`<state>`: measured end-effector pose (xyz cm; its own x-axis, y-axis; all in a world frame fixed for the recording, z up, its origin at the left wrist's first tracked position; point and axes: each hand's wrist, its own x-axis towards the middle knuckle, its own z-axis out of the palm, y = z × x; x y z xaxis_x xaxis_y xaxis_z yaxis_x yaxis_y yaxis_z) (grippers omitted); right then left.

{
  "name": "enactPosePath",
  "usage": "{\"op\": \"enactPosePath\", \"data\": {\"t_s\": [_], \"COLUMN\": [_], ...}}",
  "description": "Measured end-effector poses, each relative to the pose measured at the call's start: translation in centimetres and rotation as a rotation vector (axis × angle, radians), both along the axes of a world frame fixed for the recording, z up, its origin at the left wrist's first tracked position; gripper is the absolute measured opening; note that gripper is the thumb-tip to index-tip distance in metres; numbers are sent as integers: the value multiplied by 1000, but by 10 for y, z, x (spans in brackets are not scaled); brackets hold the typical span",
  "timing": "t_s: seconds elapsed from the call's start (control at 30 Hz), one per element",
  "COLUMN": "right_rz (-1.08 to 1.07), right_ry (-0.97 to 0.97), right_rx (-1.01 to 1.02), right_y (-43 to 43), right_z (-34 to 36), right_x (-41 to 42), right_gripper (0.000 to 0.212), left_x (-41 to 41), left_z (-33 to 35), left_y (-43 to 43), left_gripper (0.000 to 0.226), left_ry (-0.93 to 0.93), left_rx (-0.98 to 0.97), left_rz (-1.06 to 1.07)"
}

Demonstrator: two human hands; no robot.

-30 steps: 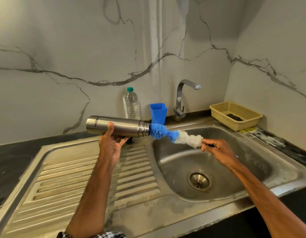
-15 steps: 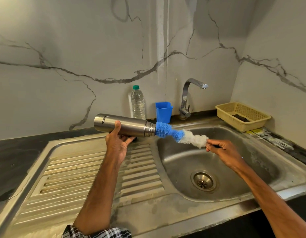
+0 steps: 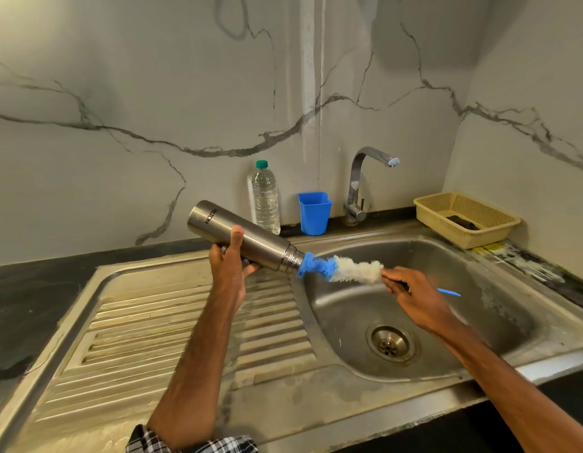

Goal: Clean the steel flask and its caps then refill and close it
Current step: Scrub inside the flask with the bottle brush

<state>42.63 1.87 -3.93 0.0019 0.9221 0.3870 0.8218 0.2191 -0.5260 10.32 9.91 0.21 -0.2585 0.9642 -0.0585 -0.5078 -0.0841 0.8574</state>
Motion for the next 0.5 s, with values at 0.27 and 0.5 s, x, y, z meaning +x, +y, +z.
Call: {"op": "enactPosePath", "data": {"t_s": [0.27,0.5], "right_rz": [81,57], "right_ry": [13,84], "right_rx": [-23,-81], "right_y": [-6,-10], "right_z": [6,10], "right_x": [-36,-27], "right_gripper": [26,30], "left_x": [11,31], "left_z": [2,-2], "left_y": [-5,-9], "left_gripper": [49,45], "left_ry": [37,84], "left_rx": [48,38], "left_rz": [12,-116]}}
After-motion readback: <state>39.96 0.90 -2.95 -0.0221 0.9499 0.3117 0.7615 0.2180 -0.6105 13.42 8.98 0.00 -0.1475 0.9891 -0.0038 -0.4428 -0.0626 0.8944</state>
